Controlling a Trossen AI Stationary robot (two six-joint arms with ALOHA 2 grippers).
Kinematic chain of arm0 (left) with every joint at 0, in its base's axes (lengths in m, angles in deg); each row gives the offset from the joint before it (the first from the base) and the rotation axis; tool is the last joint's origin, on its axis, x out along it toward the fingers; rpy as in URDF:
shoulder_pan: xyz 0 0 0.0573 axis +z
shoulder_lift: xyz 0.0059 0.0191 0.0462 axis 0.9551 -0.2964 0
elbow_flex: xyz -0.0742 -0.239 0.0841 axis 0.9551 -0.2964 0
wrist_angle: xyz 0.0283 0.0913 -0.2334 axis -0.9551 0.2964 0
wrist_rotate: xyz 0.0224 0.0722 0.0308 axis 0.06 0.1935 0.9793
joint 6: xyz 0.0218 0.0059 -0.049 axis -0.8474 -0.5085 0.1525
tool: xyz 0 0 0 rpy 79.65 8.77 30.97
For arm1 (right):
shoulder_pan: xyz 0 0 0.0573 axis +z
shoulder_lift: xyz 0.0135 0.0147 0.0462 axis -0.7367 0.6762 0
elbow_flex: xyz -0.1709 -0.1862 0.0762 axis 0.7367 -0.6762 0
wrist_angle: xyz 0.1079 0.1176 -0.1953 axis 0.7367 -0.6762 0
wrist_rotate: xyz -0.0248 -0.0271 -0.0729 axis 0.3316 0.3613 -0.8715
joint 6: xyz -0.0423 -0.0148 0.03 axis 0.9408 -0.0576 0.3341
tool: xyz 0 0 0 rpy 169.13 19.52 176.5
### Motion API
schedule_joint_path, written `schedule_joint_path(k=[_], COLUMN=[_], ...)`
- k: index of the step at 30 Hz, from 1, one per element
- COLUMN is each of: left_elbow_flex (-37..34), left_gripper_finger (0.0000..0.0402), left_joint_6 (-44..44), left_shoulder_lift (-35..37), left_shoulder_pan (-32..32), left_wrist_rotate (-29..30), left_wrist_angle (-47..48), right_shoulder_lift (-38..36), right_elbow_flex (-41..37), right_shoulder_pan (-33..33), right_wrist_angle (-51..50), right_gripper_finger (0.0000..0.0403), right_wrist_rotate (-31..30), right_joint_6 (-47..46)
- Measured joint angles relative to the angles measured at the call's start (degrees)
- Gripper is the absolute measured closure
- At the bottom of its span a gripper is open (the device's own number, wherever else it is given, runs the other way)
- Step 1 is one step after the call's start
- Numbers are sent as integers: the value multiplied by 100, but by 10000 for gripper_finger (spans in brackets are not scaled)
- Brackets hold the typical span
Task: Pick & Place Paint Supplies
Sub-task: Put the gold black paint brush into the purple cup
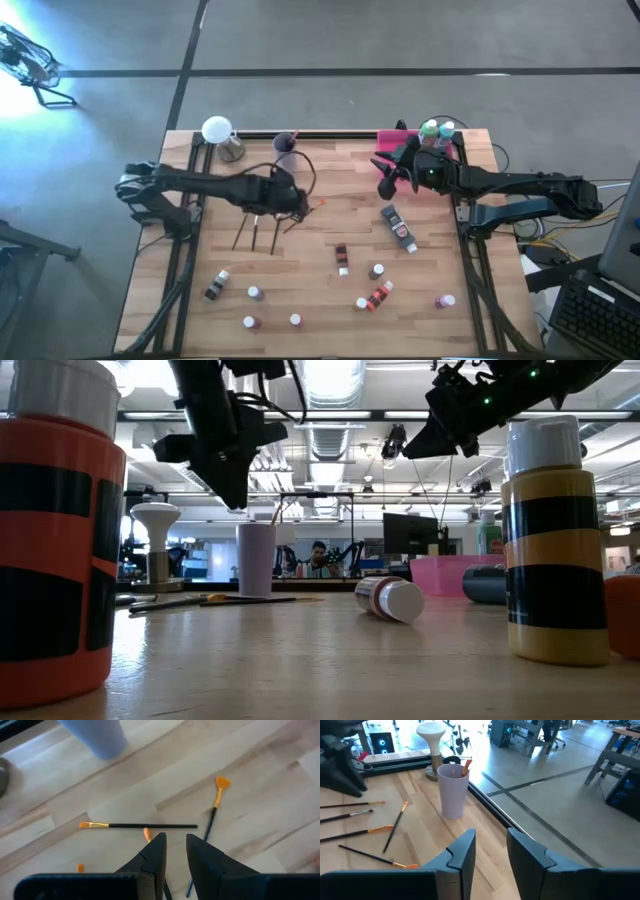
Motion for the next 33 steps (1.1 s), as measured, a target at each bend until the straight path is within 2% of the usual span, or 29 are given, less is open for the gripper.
schedule_joint_path(k=[11, 15, 20, 22, 27, 33], left_elbow_flex=[-34, -34, -34, -34, -34, -59], left_gripper_finger=[321, 321, 321, 321, 321, 321], left_joint_6=[-59, -3, -29, -63, -65, -53], left_shoulder_lift=[-436, -463, -466, -466, -466, -466], left_shoulder_pan=[-68, -58, -31, -14, 2, 17], left_wrist_rotate=[-169, -220, -221, -224, -224, -224], left_wrist_angle=[135, 129, 122, 122, 122, 97], right_shoulder_lift=[7, 4, -54, -148, -368, -439], right_elbow_flex=[-7, -5, 129, 134, 42, 22], right_shoulder_pan=[-2, -11, -150, -267, -482, -496], right_wrist_angle=[-2, -59, -973, -1173, -1050, -1040], right_gripper_finger=[270, 264, 272, 279, 298, 315], right_wrist_rotate=[-11, 11, 94, 308, 1470, 1506], right_joint_6=[4, -548, -566, -586, -400, 5])
